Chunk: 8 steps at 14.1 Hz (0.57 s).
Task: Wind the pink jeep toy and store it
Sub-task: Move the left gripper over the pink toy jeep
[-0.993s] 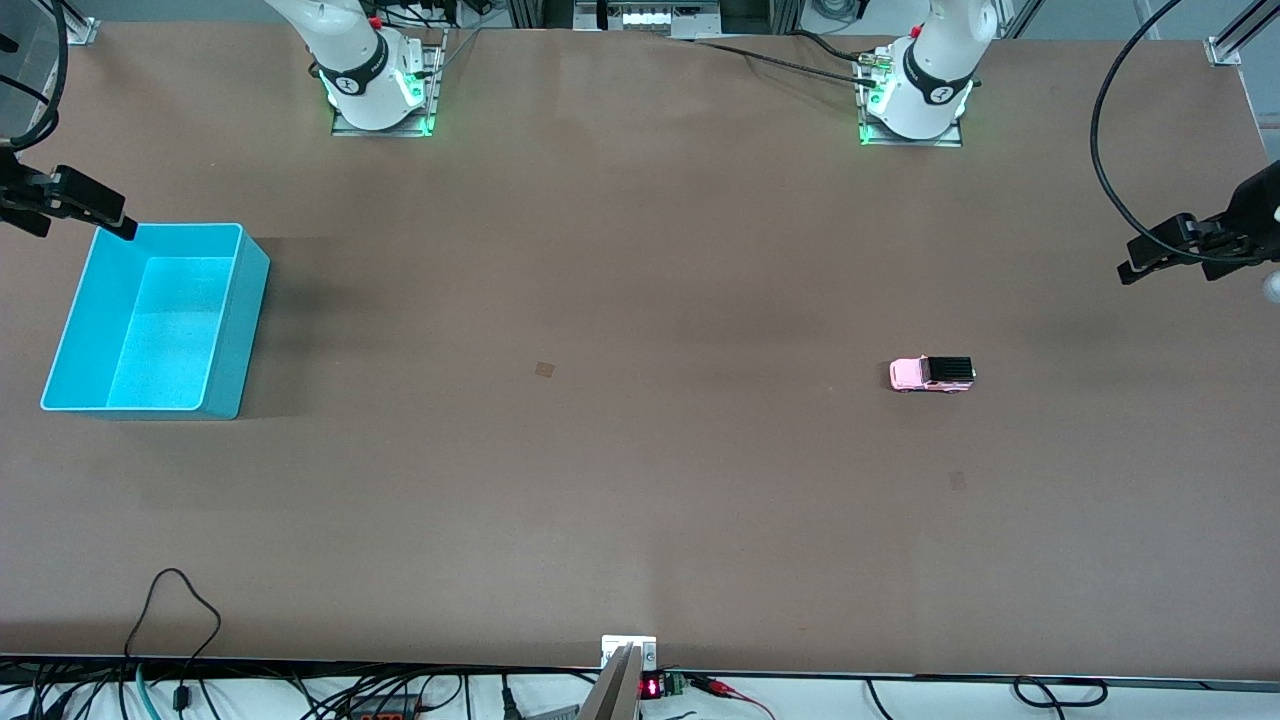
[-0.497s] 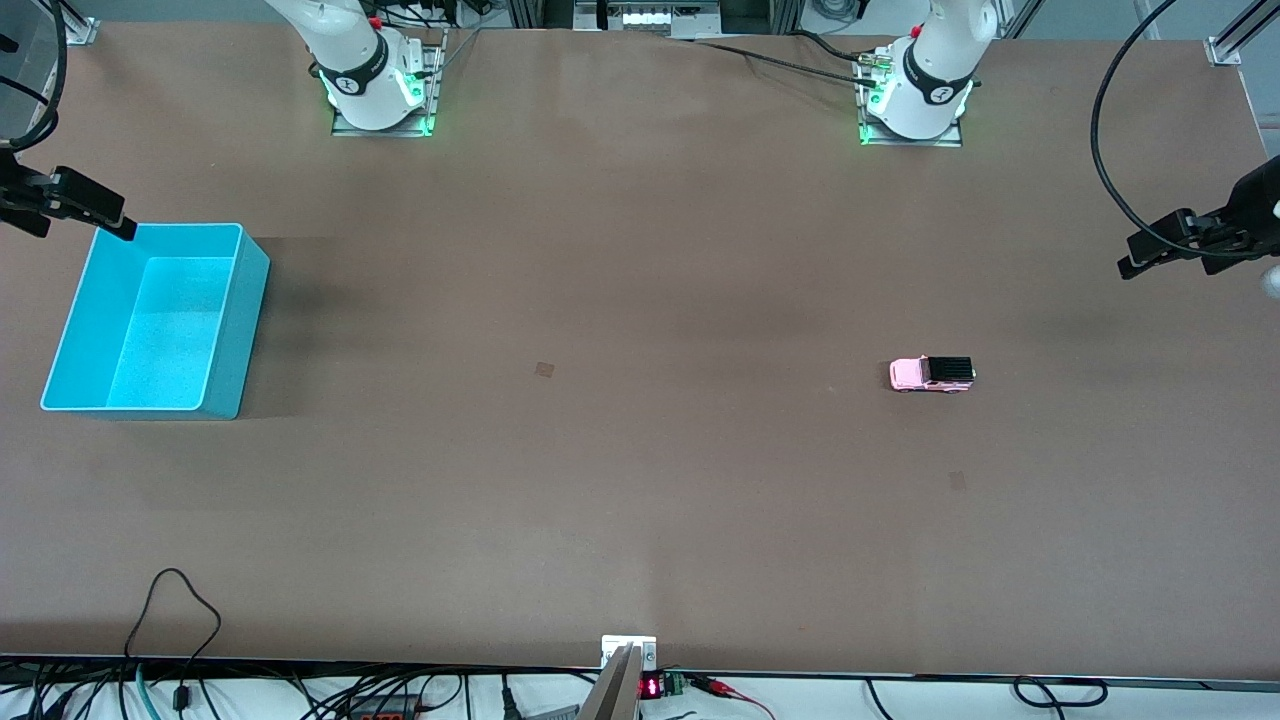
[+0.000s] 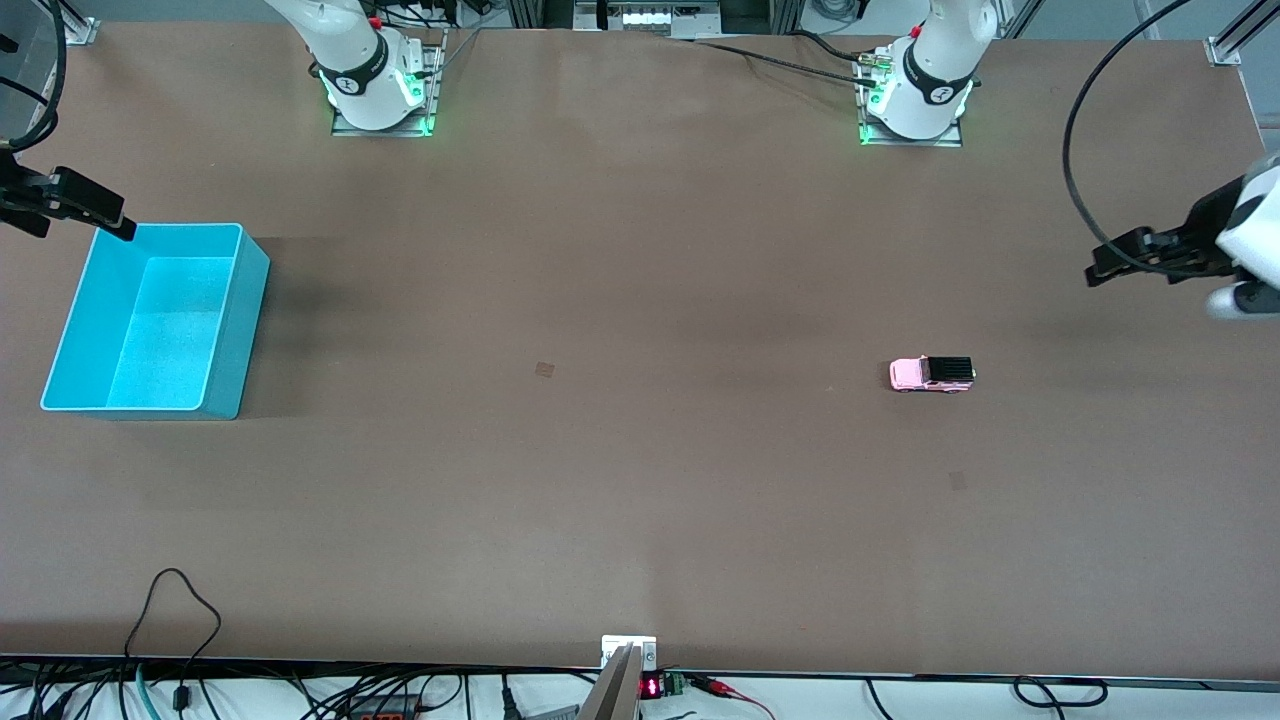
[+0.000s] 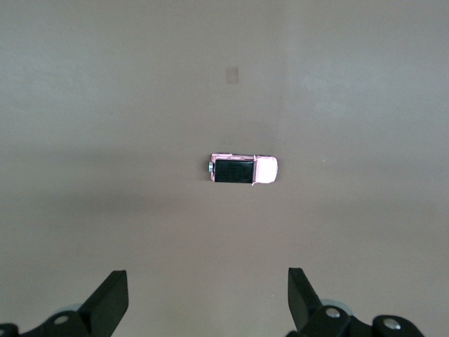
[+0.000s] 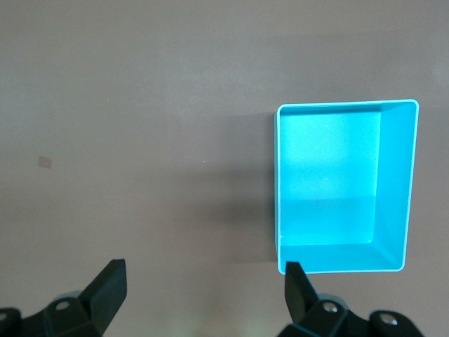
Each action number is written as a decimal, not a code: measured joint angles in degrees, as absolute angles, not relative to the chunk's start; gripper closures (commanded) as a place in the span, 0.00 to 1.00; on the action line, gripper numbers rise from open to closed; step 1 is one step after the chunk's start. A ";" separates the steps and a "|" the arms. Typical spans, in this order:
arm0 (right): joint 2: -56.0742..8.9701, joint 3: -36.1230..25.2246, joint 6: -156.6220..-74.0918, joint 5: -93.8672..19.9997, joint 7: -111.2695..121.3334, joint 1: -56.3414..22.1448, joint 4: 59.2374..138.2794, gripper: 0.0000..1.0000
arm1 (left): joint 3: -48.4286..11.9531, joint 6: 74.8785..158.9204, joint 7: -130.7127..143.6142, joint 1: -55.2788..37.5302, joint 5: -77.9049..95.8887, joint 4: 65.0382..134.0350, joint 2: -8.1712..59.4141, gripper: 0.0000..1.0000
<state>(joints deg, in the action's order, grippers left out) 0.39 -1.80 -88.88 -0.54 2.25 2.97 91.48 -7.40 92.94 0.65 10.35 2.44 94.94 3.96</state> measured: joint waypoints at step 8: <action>0.36 -1.81 -88.88 -0.54 2.25 3.00 91.49 0.00 | -7.77 107.37 -3.06 9.13 2.38 107.78 7.99 0.00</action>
